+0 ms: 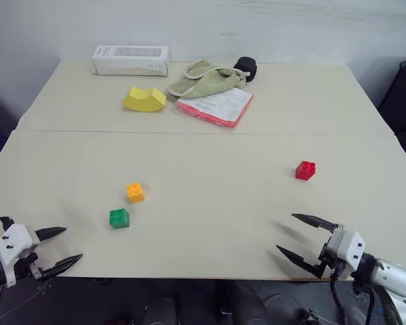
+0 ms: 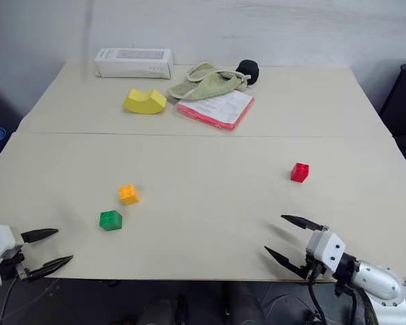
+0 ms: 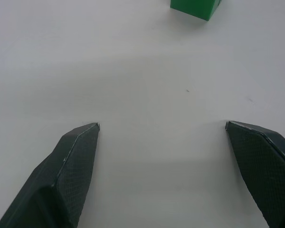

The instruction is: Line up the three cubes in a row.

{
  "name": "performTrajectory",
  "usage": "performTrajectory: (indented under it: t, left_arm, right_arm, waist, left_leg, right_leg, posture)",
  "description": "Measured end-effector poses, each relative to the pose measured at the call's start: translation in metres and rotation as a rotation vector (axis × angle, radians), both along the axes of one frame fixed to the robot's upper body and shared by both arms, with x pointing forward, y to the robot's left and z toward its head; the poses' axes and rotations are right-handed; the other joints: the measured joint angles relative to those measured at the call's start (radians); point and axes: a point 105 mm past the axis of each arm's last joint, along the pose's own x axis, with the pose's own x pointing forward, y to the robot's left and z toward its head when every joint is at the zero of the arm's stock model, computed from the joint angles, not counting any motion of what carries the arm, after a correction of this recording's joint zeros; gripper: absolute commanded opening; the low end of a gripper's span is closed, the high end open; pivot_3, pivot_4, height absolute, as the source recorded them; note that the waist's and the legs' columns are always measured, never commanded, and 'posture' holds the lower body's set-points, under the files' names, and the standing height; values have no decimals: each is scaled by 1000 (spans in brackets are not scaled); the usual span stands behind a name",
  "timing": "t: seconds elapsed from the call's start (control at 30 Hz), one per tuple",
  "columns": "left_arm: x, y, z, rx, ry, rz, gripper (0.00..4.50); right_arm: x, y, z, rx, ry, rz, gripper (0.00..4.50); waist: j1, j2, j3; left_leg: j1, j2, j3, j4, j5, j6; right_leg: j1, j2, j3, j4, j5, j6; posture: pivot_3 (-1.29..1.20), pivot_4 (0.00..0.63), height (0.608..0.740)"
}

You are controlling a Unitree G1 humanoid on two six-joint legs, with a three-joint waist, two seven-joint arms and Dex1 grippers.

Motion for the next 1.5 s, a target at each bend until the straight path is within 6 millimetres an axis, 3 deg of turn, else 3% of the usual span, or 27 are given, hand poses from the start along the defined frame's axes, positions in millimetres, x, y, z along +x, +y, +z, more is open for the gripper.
performTrajectory:
  t: [0.1,0.23,0.33,0.4,0.5,0.6,0.7,0.73,0.87,0.97,1.13,1.23,1.3,1.47,1.5]
  left_arm:
    - [3,-2,5,-36,-9,6,4479]
    - [21,-22,34,-184,-50,-26,4479]
    - [41,-50,70,-229,-129,-129,4479]
    - [48,-72,82,-224,-166,-223,4479]
    - [57,-106,87,-238,-190,-355,4479]
    - [63,-129,88,-253,-201,-439,4479]
    - [71,-149,92,-273,-215,-515,4479]
    - [75,-154,93,-271,-222,-533,4479]
    - [83,-163,97,-261,-254,-558,4479]
    - [86,-167,90,-256,-239,-562,4479]
    - [87,-176,85,-263,-240,-585,4479]
    - [87,-176,83,-262,-242,-581,4500]
    - [86,-175,80,-264,-233,-572,4500]
    - [84,-172,76,-261,-223,-550,4500]
    - [84,-171,76,-261,-225,-545,4500]
  right_arm:
    - [1,0,1,4,-5,-9,4500]
    - [3,-10,8,81,-21,-139,4500]
    - [0,-37,19,143,-51,-344,4500]
    - [-6,-53,15,165,-44,-461,4500]
    - [-15,-76,6,219,-38,-667,4500]
    - [-13,-83,2,230,-28,-768,4500]
    - [13,-74,18,278,-63,-786,4500]
    - [32,-64,31,316,-88,-779,4500]
    - [78,-43,70,395,-143,-777,4500]
    - [103,-40,77,392,-127,-835,4500]
    - [146,-43,62,365,-59,-965,4500]
    - [157,-47,38,352,27,-1021,3943]
    - [159,-44,28,360,69,-1020,3271]
    - [160,-37,29,382,82,-971,1524]
    - [159,-31,32,412,90,-917,1519]
  waist:
    - [0,0,0]
    - [6,0,0]
    - [20,0,0]
    - [23,1,-1]
    - [21,3,-2]
    - [2,3,-2]
    - [-19,2,-2]
    - [-29,3,-2]
    - [-27,3,-2]
    - [-18,3,-2]
    - [-17,2,-2]
    - [-15,2,-2]
    - [-15,3,-2]
    - [-20,2,-2]
    - [-21,3,-2]
  left_leg:
    - [0,0,0,0,0,0]
    - [-1,0,-2,0,0,-1]
    - [0,0,-2,0,1,-2]
    - [0,-1,-1,0,0,-2]
    - [0,-1,0,0,1,-3]
    - [0,-1,1,0,2,-3]
    - [0,-1,3,1,3,-4]
    - [1,-1,4,0,5,-7]
    - [0,-1,0,0,9,-14]
    - [-3,0,-1,0,10,-14]
    - [-3,-2,2,3,10,-9]
    - [-3,-2,1,2,10,-8]
    - [-4,-2,2,2,10,-9]
    - [-3,-2,1,2,10,-8]
    - [-3,-2,1,2,10,-8]
  right_leg:
    - [0,0,0,0,0,0]
    - [0,0,-1,1,0,0]
    - [1,-1,0,1,0,0]
    - [1,0,0,1,0,0]
    - [1,0,1,1,0,0]
    - [1,1,2,4,0,0]
    - [1,1,6,8,0,0]
    - [1,2,6,9,0,0]
    - [-4,5,5,10,-1,-1]
    - [-6,6,5,9,-2,-2]
    - [-5,2,5,8,0,0]
    - [-5,2,5,8,0,0]
    - [-6,2,5,8,0,0]
    - [-5,2,5,9,0,0]
    - [-5,2,5,9,0,0]
  posture:
    - [0,150,740]
    - [0,150,740]
    - [0,150,740]
    - [0,150,740]
    - [0,150,740]
    - [0,150,740]
    - [0,150,740]
    - [0,150,740]
    - [0,150,740]
    - [0,150,740]
    - [0,150,740]
    - [0,150,740]
    - [0,150,740]
    - [0,150,740]
    - [0,150,740]
